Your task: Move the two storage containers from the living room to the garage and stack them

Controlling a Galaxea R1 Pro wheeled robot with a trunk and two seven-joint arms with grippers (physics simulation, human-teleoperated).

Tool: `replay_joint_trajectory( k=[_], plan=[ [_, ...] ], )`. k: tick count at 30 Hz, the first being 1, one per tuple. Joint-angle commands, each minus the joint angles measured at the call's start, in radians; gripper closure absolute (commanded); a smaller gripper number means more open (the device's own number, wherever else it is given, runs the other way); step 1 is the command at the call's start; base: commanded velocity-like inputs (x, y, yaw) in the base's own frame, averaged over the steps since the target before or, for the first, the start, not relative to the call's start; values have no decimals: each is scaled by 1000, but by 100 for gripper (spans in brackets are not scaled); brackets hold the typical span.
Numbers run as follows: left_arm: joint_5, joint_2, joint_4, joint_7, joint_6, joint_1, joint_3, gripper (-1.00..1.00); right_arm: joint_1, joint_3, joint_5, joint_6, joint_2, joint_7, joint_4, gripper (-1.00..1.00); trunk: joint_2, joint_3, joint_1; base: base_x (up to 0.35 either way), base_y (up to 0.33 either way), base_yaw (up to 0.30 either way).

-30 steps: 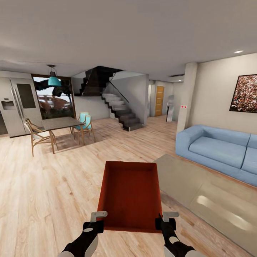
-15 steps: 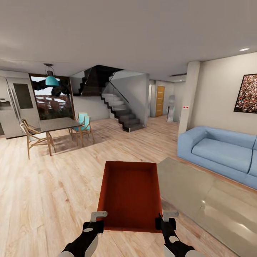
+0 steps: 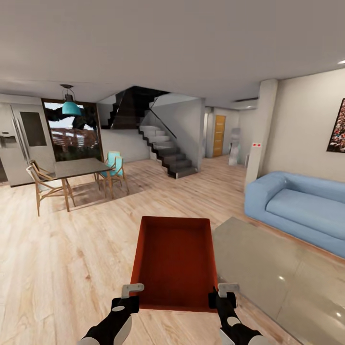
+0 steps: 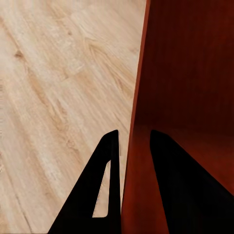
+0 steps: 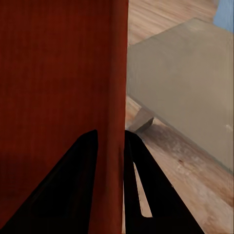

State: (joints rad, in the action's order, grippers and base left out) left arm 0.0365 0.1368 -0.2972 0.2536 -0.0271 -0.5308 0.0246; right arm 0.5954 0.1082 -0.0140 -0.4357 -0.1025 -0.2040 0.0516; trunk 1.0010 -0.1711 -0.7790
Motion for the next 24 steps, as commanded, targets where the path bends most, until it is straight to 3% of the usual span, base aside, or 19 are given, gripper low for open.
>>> replay_joint_trajectory(
  k=[1, 24],
  plan=[
    [25, 0, 3, 4, -4, 0, 17, 100, 1, -9, 19, -15, 0, -3, 37, 100, 1, -2, -1, 321, 0, 211],
    [25, 0, 3, 4, -4, 0, 18, 100, 1, -8, 22, -15, -2, -3, 37, 100, 1, 11, -1, 321, 0, 232]
  ],
)
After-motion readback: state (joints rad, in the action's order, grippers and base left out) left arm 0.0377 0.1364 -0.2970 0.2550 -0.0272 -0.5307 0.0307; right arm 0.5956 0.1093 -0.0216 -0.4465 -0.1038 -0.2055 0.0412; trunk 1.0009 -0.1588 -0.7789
